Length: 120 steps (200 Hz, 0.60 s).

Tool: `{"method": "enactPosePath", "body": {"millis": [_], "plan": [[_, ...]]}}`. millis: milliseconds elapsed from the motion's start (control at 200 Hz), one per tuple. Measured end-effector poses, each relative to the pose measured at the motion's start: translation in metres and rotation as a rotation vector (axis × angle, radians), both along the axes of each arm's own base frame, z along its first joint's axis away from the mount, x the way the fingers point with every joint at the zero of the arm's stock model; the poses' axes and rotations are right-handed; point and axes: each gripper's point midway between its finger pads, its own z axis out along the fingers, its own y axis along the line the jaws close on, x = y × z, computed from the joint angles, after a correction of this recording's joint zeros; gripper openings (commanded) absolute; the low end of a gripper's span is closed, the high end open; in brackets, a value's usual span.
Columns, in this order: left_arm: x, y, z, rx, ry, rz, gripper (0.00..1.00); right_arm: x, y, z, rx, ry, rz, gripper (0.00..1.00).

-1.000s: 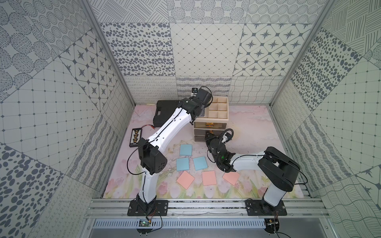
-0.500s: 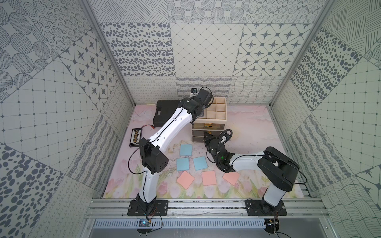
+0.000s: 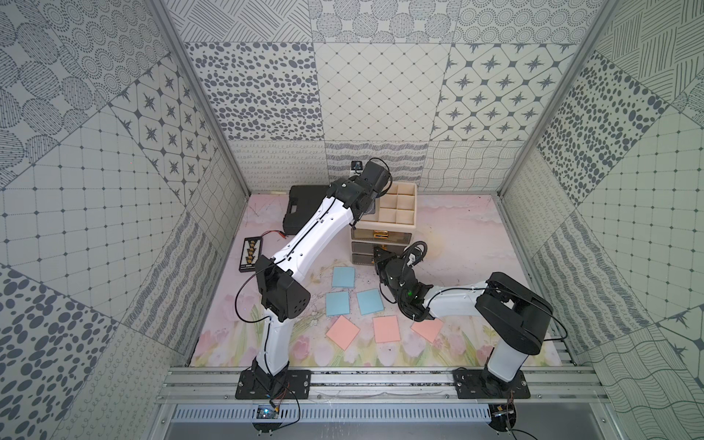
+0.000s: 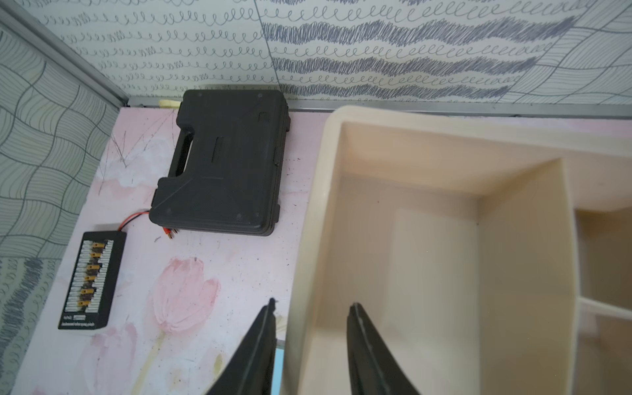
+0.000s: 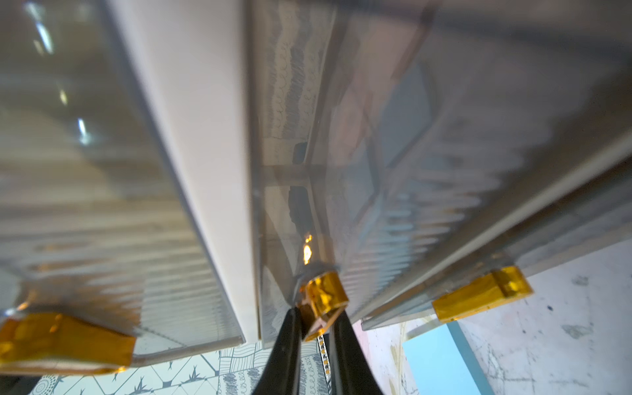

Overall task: Please put the sticky notes in the drawer by color
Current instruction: Open the drawer in the storage box.

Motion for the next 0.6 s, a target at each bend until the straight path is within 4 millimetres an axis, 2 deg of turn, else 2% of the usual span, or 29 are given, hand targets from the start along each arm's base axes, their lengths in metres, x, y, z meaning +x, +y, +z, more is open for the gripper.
{"method": "enactPosePath", "body": {"millis": [90, 175, 345, 505, 600], "plan": [[-0.003, 0.0, 0.008, -0.011, -0.008, -0.017, 0.5, -0.002, 0.002, 0.0, 0.003, 0.0, 0.012, 0.0], [-0.004, -0.001, 0.022, -0.023, -0.031, -0.038, 0.51, -0.002, 0.002, 0.0, 0.005, 0.0, 0.015, 0.0], [0.004, -0.014, 0.051, -0.063, -0.083, -0.092, 0.46, -0.001, 0.002, 0.0, 0.008, 0.0, 0.017, 0.0], [0.004, -0.025, 0.053, -0.086, -0.067, -0.152, 0.47, 0.003, -0.002, -0.001, 0.009, 0.002, 0.022, 0.0], [0.007, -0.031, 0.047, -0.104, -0.04, -0.179, 0.47, 0.006, -0.005, 0.0, -0.002, 0.001, 0.033, 0.0]]}}
